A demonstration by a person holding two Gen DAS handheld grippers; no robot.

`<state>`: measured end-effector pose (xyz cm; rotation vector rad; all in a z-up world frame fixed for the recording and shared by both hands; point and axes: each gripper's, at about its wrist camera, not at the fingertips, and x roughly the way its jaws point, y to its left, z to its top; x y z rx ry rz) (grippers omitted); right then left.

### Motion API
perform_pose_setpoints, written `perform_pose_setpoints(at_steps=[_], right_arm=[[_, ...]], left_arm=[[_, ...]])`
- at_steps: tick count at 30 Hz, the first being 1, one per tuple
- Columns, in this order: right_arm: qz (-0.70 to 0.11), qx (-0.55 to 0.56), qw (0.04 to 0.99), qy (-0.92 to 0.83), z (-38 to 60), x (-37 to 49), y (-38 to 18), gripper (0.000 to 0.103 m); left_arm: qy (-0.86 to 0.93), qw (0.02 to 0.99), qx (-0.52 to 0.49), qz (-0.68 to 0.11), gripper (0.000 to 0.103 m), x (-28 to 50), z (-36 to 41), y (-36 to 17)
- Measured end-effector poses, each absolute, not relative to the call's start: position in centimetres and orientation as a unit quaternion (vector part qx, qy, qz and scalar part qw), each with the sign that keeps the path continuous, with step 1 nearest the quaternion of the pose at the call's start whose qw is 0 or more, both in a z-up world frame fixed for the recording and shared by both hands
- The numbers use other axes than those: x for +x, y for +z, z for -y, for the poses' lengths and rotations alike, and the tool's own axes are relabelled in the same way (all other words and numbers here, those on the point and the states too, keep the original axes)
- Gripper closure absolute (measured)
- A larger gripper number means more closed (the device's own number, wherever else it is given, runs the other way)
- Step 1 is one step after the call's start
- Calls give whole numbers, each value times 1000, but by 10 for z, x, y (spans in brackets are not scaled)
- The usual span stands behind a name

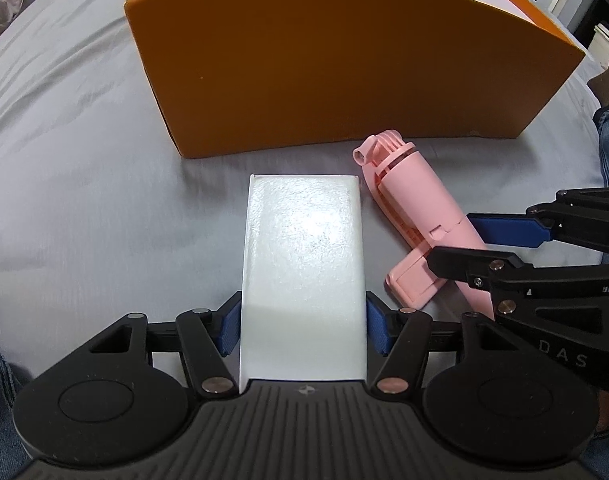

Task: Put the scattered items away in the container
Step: 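Carry the selfie stick and white box over the orange box with both tools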

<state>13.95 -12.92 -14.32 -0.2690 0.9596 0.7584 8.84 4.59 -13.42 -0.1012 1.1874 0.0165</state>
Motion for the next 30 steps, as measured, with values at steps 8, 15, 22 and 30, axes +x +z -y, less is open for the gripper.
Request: perform_pose_setpoints(at_steps=[8,15,22,30], right_arm=[[-449,-116,812,354,126,141,-148,71],[-437,-140,815,354,121,138,-148,74],[-437,-143,815,353,126,133,-143,74],[-461,-87,821,326,149,139,-132,74]], left_arm=[[12,832,-46,-553,34,90,-36,-134],[11,834,-50,-549,34,87,-39,-132],[-2,841,-50,-538,34,83,-39,-128],[-26,854,-61,-516,34,76,-36,-114]])
